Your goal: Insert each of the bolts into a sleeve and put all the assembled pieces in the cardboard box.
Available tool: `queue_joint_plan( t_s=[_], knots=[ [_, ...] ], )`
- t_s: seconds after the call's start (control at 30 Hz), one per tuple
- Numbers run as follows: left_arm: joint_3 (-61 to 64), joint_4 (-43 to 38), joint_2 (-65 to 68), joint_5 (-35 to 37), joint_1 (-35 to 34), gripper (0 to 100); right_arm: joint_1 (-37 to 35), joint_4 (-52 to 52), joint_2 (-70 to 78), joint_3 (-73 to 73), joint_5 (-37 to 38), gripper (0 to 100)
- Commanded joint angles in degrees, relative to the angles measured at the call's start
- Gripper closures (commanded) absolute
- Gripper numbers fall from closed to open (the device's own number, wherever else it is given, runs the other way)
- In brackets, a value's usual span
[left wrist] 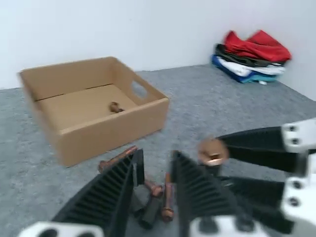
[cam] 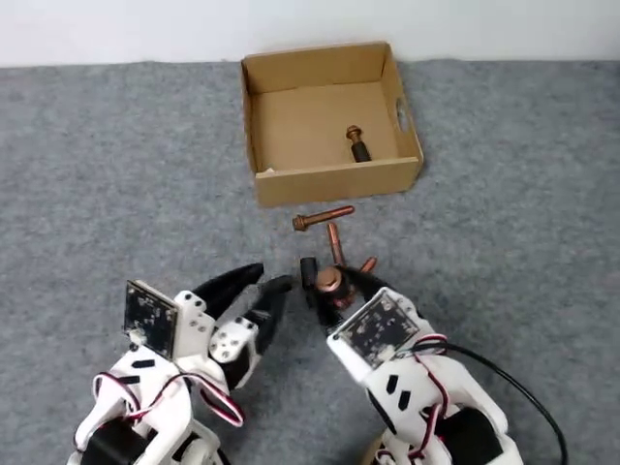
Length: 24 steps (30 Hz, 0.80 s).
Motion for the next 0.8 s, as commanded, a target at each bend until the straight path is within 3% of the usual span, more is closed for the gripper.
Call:
queue_joint_plan(
  t_s=[0.0,0.2,0.47,0.77],
  knots=[
    [1.71,-0.53,-0.09,-0.53,-6.86,99,5.14,-1.63,-1.01,-0.97,-0.26,99.1],
    [11.21,-0.62,-0.09,-0.70,-18.99,100,12.18,-1.54,0.22,-2.90,-13.54,99.1],
    [16.75,-0.62,-0.09,-3.60,-20.31,100,17.45,-0.92,18.51,-14.86,-26.02,99.1],
    [24.04,-0.62,-0.09,-5.01,-20.48,100,17.45,-11.12,49.01,-29.71,-26.73,99.1]
  ],
)
